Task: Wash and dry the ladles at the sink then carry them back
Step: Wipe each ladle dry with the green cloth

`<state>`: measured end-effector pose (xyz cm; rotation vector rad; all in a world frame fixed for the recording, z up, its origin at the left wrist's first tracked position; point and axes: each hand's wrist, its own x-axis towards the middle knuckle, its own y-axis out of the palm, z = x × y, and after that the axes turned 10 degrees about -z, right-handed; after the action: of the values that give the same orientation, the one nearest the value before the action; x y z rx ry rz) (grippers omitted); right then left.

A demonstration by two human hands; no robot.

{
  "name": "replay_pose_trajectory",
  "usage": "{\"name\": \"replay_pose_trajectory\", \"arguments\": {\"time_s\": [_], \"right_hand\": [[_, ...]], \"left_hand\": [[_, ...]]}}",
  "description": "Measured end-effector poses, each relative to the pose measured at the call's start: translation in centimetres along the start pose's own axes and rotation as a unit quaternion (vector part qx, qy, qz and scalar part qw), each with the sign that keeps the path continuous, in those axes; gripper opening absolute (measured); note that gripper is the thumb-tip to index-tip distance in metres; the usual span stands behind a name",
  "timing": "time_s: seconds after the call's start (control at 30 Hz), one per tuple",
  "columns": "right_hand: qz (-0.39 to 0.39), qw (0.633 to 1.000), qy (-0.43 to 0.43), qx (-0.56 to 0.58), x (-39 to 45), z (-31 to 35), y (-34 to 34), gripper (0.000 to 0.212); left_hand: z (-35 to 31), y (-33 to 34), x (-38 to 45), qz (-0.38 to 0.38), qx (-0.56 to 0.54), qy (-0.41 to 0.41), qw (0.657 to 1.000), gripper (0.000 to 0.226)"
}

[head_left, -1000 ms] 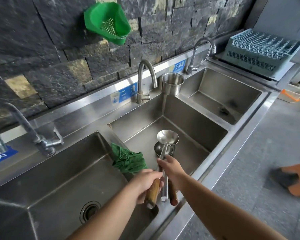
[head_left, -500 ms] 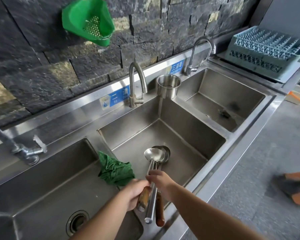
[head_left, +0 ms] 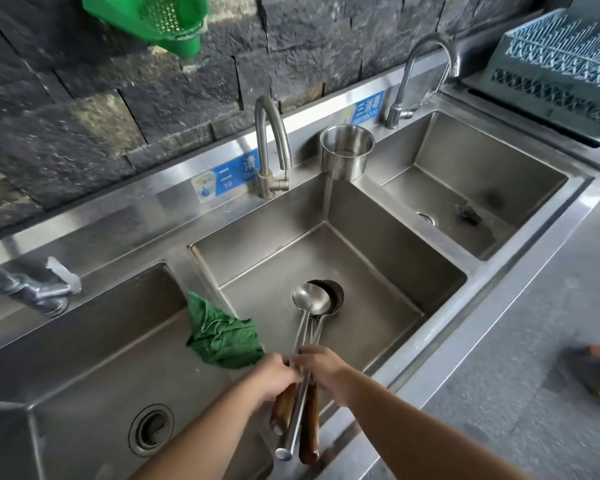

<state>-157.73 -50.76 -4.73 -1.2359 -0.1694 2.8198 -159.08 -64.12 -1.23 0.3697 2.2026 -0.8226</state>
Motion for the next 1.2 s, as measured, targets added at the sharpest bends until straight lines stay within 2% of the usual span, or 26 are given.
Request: {"name": "replay_pose_trajectory", "arguments": {"time_s": [0.1, 0.17, 0.23, 0.33, 0.43, 0.53, 0.63, 0.73, 0.8, 0.87, 0.93, 1.03, 1.07, 1.13, 1.2], "right_hand": [[-0.017, 0.999, -0.011, -0.028, 1.0, -0.4, -0.1, 0.005], [-0.018, 0.999, -0.006, -0.04, 1.4, -0.6, -0.2, 0.011], [-0.023, 0.999, -0.001, -0.045, 1.8, -0.9, -0.4, 0.002], [-0.042, 0.998, 0.014, -0.052, 2.5, -1.2, -0.9, 0.002], [-0.07, 0.996, 0.027, -0.049, 3.0, -1.9, -1.3, 0.025], [-0.093, 0.994, 0.05, -0.028, 3.8, -2.7, -1.6, 0.037], [-0.09, 0.994, 0.065, -0.011, 4.4, -2.7, -1.8, 0.044], [-0.095, 0.99, 0.102, 0.006, 4.9, -2.4, -1.4, 0.059], [-0.099, 0.988, 0.116, 0.008, 5.8, -2.5, -1.3, 0.062], [-0.099, 0.985, 0.14, 0.035, 6.2, -2.4, -1.4, 0.053], [-0.095, 0.977, 0.17, 0.083, 7.2, -2.9, -1.5, 0.046], [-0.086, 0.97, 0.195, 0.113, 9.4, -3.2, -1.2, 0.067], [-0.076, 0.969, 0.206, 0.114, 10.3, -3.4, -1.1, 0.068], [-0.046, 0.964, 0.227, 0.132, 11.0, -3.0, -1.1, 0.049], [-0.025, 0.958, 0.247, 0.144, 11.7, -3.2, -1.2, 0.027]], "left_hand": [[-0.5, 0.2, 0.8, -0.015, 0.102, 0.031, 0.994, 0.033], [-1.1, 0.4, 0.8, -0.02, 0.166, 0.048, 0.985, 0.031], [-1.4, 0.7, 1.3, -0.02, 0.211, 0.055, 0.976, 0.031], [-1.6, 0.8, 2.1, -0.009, 0.263, 0.05, 0.963, 0.036], [-2.0, 0.9, 2.5, 0.007, 0.293, 0.039, 0.955, 0.035], [-2.3, 1.1, 3.2, 0.002, 0.276, 0.043, 0.96, 0.039], [-2.2, 1.6, 4.5, -0.03, 0.252, 0.081, 0.964, 0.055], [-2.1, 2.0, 6.0, 0.009, 0.164, 0.045, 0.985, 0.069], [-1.7, 2.6, 7.8, 0.023, 0.129, 0.024, 0.991, 0.074], [-1.6, 3.1, 9.2, 0.02, 0.104, 0.01, 0.994, 0.076], [-1.9, 3.4, 10.3, 0.006, 0.077, -0.015, 0.997, 0.065], [-2.2, 3.9, 12.9, -0.022, 0.041, -0.057, 0.997, 0.041], [-2.3, 4.2, 13.9, -0.022, 0.008, -0.07, 0.997, 0.036], [-2.5, 4.9, 15.4, -0.017, -0.05, -0.082, 0.995, 0.027], [-2.6, 5.8, 16.9, 0.0, -0.056, -0.087, 0.995, 0.023]]}}
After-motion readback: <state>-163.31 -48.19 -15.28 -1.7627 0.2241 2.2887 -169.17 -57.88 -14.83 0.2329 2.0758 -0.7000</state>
